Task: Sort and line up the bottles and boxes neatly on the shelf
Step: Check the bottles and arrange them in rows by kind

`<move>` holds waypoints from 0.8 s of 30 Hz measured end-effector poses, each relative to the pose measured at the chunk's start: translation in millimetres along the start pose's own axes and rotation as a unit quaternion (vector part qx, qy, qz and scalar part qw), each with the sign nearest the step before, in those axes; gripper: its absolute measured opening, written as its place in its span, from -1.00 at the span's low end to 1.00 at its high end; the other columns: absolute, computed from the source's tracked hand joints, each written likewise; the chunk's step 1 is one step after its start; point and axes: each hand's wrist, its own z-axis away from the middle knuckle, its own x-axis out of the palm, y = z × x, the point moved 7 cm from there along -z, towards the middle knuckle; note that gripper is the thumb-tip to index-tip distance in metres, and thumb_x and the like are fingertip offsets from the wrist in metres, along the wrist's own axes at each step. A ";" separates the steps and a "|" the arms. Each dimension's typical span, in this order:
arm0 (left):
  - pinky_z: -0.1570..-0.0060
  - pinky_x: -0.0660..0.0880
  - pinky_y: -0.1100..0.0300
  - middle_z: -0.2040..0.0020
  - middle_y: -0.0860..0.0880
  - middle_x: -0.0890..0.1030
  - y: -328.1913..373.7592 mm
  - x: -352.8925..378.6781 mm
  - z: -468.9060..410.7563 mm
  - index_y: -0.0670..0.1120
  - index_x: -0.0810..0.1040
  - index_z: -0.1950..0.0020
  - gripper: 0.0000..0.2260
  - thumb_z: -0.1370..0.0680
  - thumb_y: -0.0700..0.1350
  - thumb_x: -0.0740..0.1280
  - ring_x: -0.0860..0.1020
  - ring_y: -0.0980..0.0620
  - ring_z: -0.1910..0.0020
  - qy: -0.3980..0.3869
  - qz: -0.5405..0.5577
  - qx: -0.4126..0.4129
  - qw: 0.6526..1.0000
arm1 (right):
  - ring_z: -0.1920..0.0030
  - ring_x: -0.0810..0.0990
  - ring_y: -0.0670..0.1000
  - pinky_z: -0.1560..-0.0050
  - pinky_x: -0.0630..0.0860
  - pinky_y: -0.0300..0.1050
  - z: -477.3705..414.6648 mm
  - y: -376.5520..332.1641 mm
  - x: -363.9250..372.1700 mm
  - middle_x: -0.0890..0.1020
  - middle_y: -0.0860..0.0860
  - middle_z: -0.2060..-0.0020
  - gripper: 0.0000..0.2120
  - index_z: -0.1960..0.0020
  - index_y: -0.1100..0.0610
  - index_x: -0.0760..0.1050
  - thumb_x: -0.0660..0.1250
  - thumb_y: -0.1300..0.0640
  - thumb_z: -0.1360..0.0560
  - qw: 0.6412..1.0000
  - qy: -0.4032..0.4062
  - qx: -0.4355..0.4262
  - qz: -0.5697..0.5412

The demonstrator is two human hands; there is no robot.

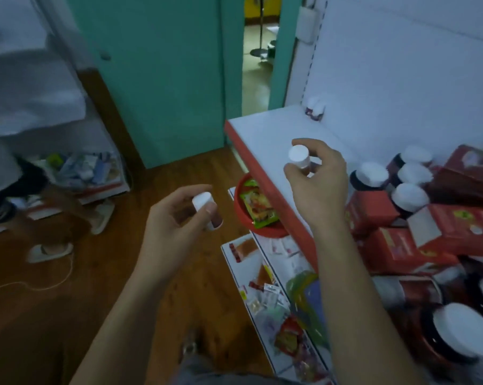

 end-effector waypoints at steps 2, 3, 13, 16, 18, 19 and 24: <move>0.00 0.66 0.14 0.02 0.15 0.70 -4.6 28.5 -51.1 -0.01 0.64 -0.20 -0.76 -0.54 -0.04 0.40 0.69 0.10 0.00 -0.034 0.018 0.001 0.999 | -0.07 0.59 -0.10 -0.11 0.55 -0.24 -24.2 17.9 -4.4 0.58 0.04 -0.19 -0.63 -0.17 -0.08 0.61 0.40 0.26 -0.45 0.999 0.037 0.022 -0.004; 0.00 0.67 0.12 0.01 0.12 0.70 -7.9 43.1 -76.4 -0.03 0.65 -0.20 -0.76 -0.55 -0.06 0.41 0.69 0.08 -0.01 -0.052 0.028 0.003 0.998 | -0.07 0.59 -0.10 -0.10 0.54 -0.25 -33.6 26.4 -5.2 0.58 0.05 -0.18 -0.64 -0.18 -0.07 0.61 0.40 0.26 -0.45 0.998 0.049 0.032 -0.003; 0.10 0.52 0.44 -0.09 0.03 0.68 -58.7 182.8 -316.1 0.06 0.64 -0.18 -0.79 -0.56 -0.08 0.47 0.64 0.08 -0.02 -0.261 -0.021 0.053 0.964 | 0.12 0.50 -0.06 0.09 0.39 -0.18 -148.8 112.3 15.9 0.63 -0.03 0.04 -0.73 -0.14 0.01 0.60 0.42 0.24 -0.48 0.963 0.213 0.125 0.109; 0.11 0.43 0.48 -0.05 0.07 0.69 -80.4 214.4 -372.1 0.06 0.65 -0.14 -0.79 -0.52 -0.09 0.50 0.60 0.20 0.02 -0.300 -0.066 0.085 0.948 | 0.08 0.59 0.08 0.13 0.32 -0.33 -191.0 150.8 40.5 0.57 0.12 -0.05 -0.69 -0.19 0.02 0.60 0.42 0.26 -0.48 0.942 0.229 0.204 0.138; 0.16 0.40 0.53 -0.06 0.10 0.65 -92.4 230.6 -397.6 0.09 0.64 -0.18 -0.75 -0.51 -0.07 0.51 0.57 0.22 0.05 -0.320 -0.092 0.107 0.937 | 0.06 0.61 0.11 0.08 0.34 -0.37 -215.1 170.1 52.4 0.51 0.15 -0.07 -0.64 -0.27 0.01 0.59 0.42 0.23 -0.51 0.932 0.242 0.231 0.141; 0.17 0.40 0.54 -0.08 0.12 0.63 -98.1 236.9 -406.0 0.11 0.64 -0.20 -0.73 -0.51 -0.06 0.52 0.56 0.23 0.07 -0.333 -0.102 0.109 0.931 | 0.06 0.60 0.09 0.02 0.39 -0.33 -225.5 176.8 56.1 0.50 0.15 -0.08 -0.62 -0.31 0.00 0.57 0.42 0.22 -0.52 0.927 0.248 0.240 0.145; 0.16 0.43 0.55 -0.13 0.10 0.59 -121.5 250.6 -420.9 0.10 0.59 -0.23 -0.69 -0.52 -0.08 0.52 0.59 0.27 0.07 -0.385 -0.099 0.100 0.912 | 0.08 0.57 0.09 -0.13 0.51 -0.09 -261.7 187.5 62.0 0.49 0.11 -0.06 -0.62 -0.33 0.03 0.50 0.42 0.21 -0.53 0.906 0.303 0.242 0.168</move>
